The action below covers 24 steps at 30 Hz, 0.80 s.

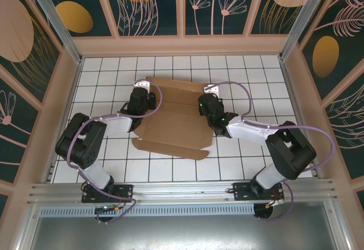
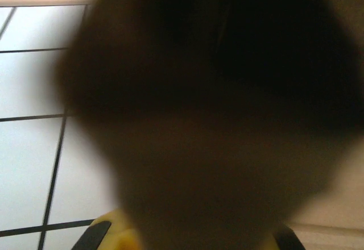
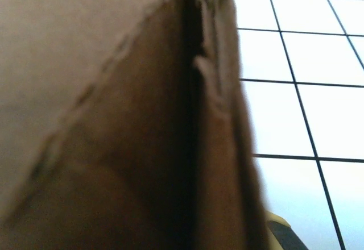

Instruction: Fold the paper box

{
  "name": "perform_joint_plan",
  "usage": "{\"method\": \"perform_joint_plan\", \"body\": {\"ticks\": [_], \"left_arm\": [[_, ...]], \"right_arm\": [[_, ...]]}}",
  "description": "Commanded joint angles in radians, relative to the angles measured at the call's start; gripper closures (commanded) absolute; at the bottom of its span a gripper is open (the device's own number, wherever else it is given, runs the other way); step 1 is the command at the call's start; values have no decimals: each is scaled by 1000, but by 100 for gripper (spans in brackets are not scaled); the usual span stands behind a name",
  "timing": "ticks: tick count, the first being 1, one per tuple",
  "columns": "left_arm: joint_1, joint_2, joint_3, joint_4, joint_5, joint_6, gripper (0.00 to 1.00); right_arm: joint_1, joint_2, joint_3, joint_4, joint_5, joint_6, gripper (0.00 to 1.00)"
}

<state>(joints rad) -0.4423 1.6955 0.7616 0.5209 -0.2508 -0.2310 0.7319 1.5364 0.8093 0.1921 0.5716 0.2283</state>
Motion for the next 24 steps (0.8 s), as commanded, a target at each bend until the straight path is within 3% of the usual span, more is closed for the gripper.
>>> {"method": "perform_joint_plan", "body": {"ticks": [1,6,12,18,20,24], "left_arm": [[-17,46,6,-29,-75,-34,100],[-17,40,-52,62,35,-27,99],[-15,-29,-121,157,143,-21,72],[-15,-89,-129,145,150,-34,58],[-15,-117,-143,142,153,-45,48],[-15,-161,-169,141,185,-64,43]], "right_arm": [[38,30,55,51,81,45,100],[29,68,-31,201,91,-42,100],[26,122,-132,405,117,-96,100],[22,155,-129,441,155,-114,100],[16,159,-125,440,160,-115,100],[0,162,-111,423,162,-106,100]]}}
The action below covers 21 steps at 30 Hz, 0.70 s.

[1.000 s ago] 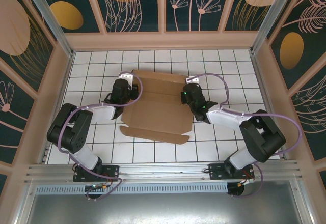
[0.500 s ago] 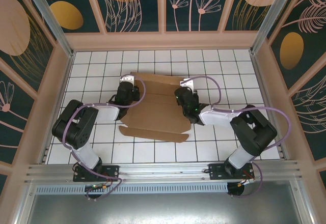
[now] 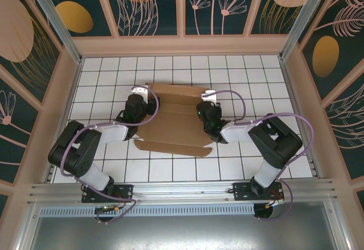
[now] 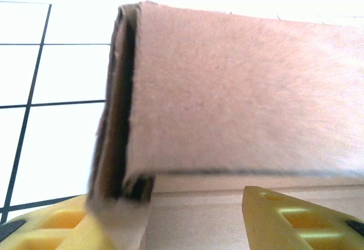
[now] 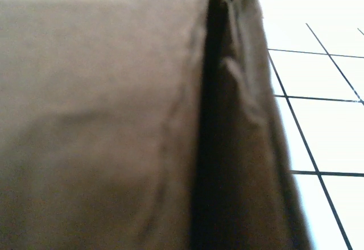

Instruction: Fold the paper box

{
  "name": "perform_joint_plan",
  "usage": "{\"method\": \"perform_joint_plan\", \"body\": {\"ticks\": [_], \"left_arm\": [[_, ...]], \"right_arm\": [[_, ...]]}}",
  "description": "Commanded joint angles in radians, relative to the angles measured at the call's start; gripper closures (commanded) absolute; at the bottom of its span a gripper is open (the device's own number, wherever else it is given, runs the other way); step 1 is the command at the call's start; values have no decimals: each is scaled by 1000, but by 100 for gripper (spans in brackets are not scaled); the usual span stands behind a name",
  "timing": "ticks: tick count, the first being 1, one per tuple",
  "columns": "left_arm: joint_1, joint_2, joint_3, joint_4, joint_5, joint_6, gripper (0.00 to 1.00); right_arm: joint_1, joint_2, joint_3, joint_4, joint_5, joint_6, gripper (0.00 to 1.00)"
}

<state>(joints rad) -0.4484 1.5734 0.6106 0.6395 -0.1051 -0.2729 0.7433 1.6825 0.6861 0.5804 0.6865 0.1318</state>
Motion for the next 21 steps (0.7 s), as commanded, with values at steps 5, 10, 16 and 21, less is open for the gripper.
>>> {"method": "perform_joint_plan", "body": {"ticks": [5,10,16,21], "left_arm": [[-8,-108,-41,5,12,-15,45],[-9,-251,-112,66,149,8,57],[-6,-415,-83,25,19,3,57],[95,-290,32,-45,82,-129,31]], "right_arm": [[-24,21,24,25,22,-14,100],[-28,41,29,20,8,-12,100],[-31,51,28,14,-1,-3,100],[-30,61,33,8,-9,6,100]]}}
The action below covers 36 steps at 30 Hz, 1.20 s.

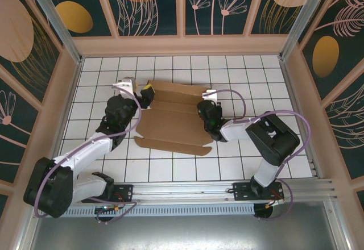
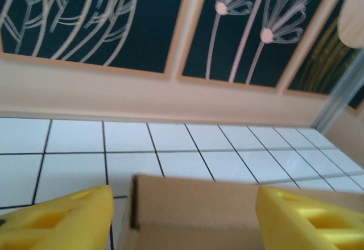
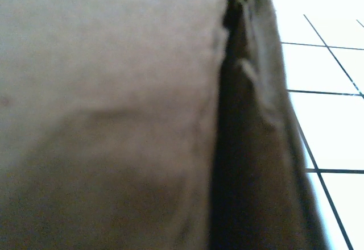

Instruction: Fold the paper box

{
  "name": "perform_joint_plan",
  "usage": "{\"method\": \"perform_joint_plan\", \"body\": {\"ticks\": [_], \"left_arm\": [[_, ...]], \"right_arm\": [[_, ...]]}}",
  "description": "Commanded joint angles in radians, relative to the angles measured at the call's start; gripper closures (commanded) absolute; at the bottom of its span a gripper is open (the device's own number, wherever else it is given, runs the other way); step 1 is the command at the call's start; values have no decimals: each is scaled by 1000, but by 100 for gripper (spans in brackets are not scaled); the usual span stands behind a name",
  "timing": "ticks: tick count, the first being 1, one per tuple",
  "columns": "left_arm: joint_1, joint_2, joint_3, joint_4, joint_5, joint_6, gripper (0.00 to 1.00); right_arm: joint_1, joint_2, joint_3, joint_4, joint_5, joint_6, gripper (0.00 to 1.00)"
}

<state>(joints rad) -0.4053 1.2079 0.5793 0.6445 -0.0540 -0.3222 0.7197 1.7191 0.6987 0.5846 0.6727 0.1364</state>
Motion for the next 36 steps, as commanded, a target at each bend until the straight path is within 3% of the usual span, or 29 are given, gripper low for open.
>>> {"method": "perform_joint_plan", "body": {"ticks": [1,11,19,22,23,28,30,33,36], "left_arm": [[61,108,83,-56,60,-86,30],[108,309,91,56,202,-184,34],[133,380,24,92,168,-307,55],[135,401,14,89,183,-335,59],[135,404,17,82,188,-336,59],[135,383,59,-21,137,-307,59],[135,377,83,-60,128,-284,58],[134,374,114,-102,121,-262,58],[134,374,125,-116,120,-249,58]], "right_arm": [[-5,26,21,2,5,1,100],[0,39,37,-27,-4,5,100],[7,38,41,-48,-10,-3,100],[8,12,44,-62,-54,-24,100],[6,-7,47,-70,-77,-34,97],[-5,-161,50,-113,-210,-88,43],[-23,-238,42,-127,-246,-92,32],[-55,-353,28,-146,-330,-110,28],[-64,-434,32,-172,-414,-151,39]]}}
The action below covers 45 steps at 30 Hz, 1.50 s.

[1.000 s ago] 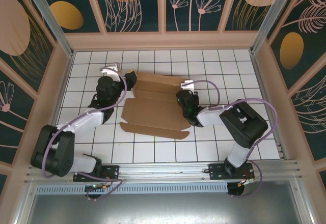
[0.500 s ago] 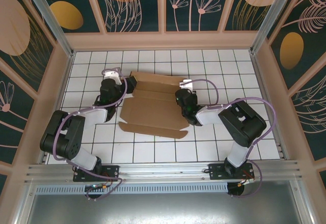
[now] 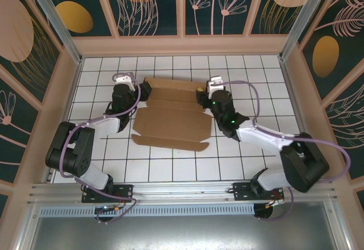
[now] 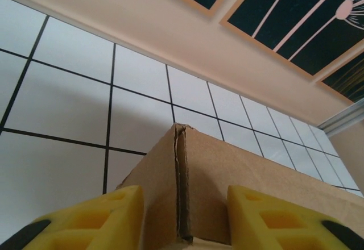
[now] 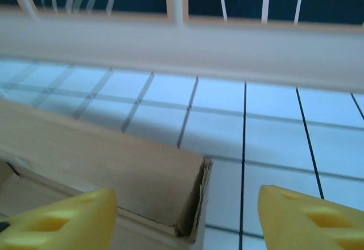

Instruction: Fold the paper box

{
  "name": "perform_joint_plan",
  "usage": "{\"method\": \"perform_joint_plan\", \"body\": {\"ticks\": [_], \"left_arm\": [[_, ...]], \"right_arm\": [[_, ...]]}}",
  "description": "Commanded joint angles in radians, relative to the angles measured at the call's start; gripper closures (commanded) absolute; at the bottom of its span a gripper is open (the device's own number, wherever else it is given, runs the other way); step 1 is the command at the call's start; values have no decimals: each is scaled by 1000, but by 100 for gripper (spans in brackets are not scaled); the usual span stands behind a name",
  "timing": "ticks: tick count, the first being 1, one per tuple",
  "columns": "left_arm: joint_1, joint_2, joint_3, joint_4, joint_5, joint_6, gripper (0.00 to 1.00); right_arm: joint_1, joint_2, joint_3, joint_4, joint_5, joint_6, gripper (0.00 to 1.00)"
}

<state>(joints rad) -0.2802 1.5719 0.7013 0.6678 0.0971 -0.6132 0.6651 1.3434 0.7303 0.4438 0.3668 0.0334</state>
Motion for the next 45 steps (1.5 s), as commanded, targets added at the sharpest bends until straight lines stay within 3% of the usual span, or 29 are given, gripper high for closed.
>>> {"method": "perform_joint_plan", "body": {"ticks": [1,6,9,11,13,14,16,21,28,36,45], "left_arm": [[9,12,3,-145,-31,41,58],[10,30,11,-168,-31,33,61],[9,24,37,-201,-30,36,61],[9,5,62,-234,-26,39,55],[10,-31,93,-271,-16,43,47],[9,-48,111,-287,-16,48,43],[9,-93,144,-324,-22,52,37],[9,-205,223,-430,-3,67,35],[6,-373,148,-440,-70,86,33],[-43,-455,109,-406,-149,101,34],[-67,-533,165,-443,-140,117,34]], "right_arm": [[-10,-72,12,-45,-157,-66,43],[-31,-17,138,-156,-274,-53,66],[-58,53,230,-252,-372,-42,73],[-68,101,294,-329,-378,-33,78],[-80,148,343,-382,-406,-54,97],[-86,161,353,-393,-411,-57,100],[-105,161,362,-404,-430,-25,100],[-181,207,479,-569,-549,50,100],[-207,307,584,-714,-554,50,100],[-232,377,632,-744,-547,70,100],[-274,550,798,-821,-542,84,100]]}}
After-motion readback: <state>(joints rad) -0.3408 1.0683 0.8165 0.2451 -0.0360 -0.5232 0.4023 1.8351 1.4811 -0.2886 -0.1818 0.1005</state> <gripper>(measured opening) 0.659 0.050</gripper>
